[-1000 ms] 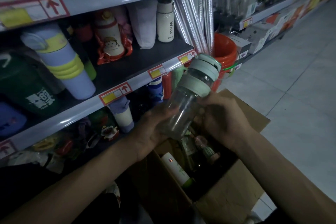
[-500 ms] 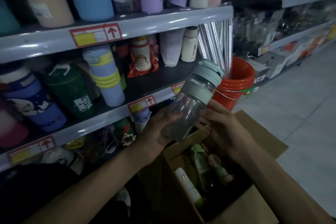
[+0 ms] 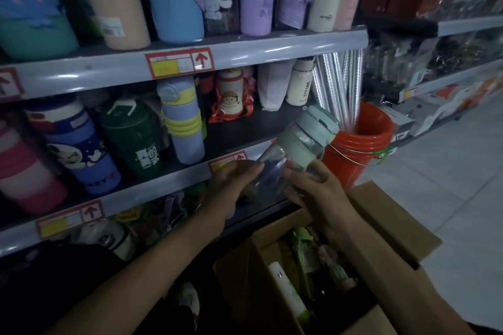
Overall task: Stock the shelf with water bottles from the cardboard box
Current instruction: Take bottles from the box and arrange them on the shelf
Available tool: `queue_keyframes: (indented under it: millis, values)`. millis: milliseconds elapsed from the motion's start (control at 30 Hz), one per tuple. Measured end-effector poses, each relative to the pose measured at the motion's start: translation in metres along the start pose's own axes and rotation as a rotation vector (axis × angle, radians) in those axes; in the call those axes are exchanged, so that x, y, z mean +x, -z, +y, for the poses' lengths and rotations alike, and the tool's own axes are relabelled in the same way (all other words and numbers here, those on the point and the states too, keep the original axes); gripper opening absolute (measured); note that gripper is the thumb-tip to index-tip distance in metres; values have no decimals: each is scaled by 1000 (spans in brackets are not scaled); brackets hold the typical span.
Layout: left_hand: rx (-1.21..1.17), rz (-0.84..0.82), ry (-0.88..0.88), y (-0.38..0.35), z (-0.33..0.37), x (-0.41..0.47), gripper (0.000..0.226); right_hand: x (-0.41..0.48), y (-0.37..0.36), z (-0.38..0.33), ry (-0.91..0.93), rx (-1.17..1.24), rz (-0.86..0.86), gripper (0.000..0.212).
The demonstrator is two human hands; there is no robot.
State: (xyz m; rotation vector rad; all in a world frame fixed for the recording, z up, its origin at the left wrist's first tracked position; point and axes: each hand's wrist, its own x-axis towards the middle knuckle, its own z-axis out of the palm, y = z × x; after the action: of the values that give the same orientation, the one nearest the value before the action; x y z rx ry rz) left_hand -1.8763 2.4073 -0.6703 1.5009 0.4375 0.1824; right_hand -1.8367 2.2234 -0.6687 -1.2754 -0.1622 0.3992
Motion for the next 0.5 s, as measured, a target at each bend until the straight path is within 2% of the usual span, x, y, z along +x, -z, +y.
queue_keyframes:
  millis: [33,67,167,300,433,500]
  values:
    - [61,33,-53,5,-3,4,12,5,-3,2,35,-42,24,48]
    - [137,58,-107,10,-7,8,12,9,-6,3,76,-100,44,47]
    - [265,77,-175,14,-11,20,29,25,-19,3,196,-235,62,49]
    - [242,38,-161,8,-3,33,25,55,-29,0,283,-385,97,60]
    - [231,100,-183,6,3,49,43,93,-39,-3,332,-550,170,68]
    - [233,124,-186,8,8,59,39,112,-47,-3,334,-569,168,68]
